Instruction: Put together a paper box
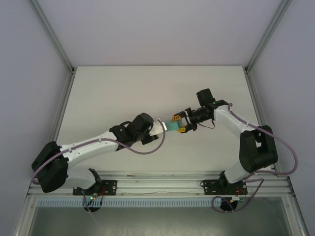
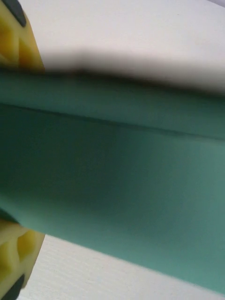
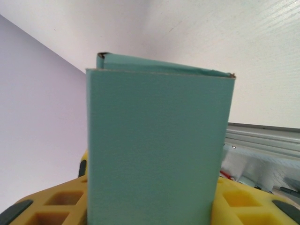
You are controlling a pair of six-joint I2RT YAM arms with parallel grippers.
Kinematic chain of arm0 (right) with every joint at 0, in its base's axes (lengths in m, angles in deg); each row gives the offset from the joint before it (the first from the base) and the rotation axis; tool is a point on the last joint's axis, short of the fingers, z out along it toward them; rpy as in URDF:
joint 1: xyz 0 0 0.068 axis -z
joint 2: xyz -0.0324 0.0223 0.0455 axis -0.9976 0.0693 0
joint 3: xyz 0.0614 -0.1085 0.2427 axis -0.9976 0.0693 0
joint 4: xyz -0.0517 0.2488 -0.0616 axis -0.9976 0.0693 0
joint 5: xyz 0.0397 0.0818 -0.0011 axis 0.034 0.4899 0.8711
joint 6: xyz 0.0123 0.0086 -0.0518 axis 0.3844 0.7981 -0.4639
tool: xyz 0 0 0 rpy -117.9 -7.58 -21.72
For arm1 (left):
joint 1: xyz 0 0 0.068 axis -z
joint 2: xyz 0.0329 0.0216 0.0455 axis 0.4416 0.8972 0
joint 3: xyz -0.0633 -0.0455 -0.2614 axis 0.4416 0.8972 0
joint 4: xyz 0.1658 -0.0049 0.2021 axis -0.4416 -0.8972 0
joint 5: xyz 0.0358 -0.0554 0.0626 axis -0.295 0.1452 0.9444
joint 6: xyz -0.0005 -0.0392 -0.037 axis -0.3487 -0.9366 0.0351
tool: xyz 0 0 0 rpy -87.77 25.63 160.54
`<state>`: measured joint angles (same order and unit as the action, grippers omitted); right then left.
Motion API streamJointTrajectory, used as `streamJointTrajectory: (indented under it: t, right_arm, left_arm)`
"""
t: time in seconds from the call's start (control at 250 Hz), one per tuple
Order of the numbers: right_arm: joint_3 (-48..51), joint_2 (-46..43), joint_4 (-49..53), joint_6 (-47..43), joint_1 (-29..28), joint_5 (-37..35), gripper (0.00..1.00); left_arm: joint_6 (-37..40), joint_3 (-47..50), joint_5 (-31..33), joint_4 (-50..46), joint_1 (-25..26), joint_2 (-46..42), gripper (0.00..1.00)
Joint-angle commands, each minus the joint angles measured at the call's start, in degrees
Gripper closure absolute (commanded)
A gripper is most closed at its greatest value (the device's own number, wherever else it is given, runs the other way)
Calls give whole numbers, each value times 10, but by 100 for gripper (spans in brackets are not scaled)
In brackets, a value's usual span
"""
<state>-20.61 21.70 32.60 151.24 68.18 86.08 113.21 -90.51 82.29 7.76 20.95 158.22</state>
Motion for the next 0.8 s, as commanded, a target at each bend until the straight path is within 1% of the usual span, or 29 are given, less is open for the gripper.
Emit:
streamJointTrajectory:
  t: [0.0,0.068,0.272,0.328,0.376,0.4,0.448,0.468,0.492,0.544,0.584,0.608,0.66,0.676,0.684,0.74,0.795]
  right_arm:
    - [3,-14,17,-2,-5,39,52]
    - [1,-13,23,-6,-4,41,51]
    - [-9,-16,42,-20,-4,33,47]
    - [-12,-16,55,-30,-3,17,41]
    - [-16,-17,65,-44,0,-2,31]
    - [-18,-16,74,-50,5,-15,31]
    - [-19,-22,86,-62,14,-55,32]
    - [-19,-26,79,-67,17,-74,30]
    - [-19,-31,66,-74,21,-96,27]
    - [-18,-43,56,-89,27,-158,16]
    - [-14,-55,29,-110,31,-196,8]
    - [-11,-62,16,-126,33,-221,5]
    - [-10,-80,-4,-162,37,-291,4]
    - [-10,-85,-11,-175,39,-303,3]
    - [-10,-88,-17,-190,41,-317,0]
    - [-14,-107,-25,-252,40,-413,0]
    - [-4,-129,-52,-323,41,-486,0]
  left_arm:
    - [-6,-16,-16,21,-4,-14,56]
    - [-3,-18,-15,15,-4,-13,60]
    - [7,-27,-12,-16,-4,-13,62]
    - [11,-29,-13,-27,-3,-13,63]
    - [14,-32,-15,-41,-4,-13,63]
    - [15,-34,-15,-48,-4,-12,64]
    - [19,-39,-16,-66,-3,-9,65]
    - [20,-38,-15,-72,-3,-7,65]
    - [19,-39,-12,-78,-4,-5,65]
    - [22,-45,-16,-107,-4,4,65]
    - [24,-51,-22,-130,-3,13,64]
    - [26,-55,-30,-146,-4,18,64]
    - [28,-61,-39,-166,-3,30,64]
    - [30,-62,-41,-171,-4,34,64]
    - [30,-63,-43,-173,-4,35,64]
    - [36,-68,-57,-187,-5,46,64]
    - [48,-73,-77,-197,-9,55,64]
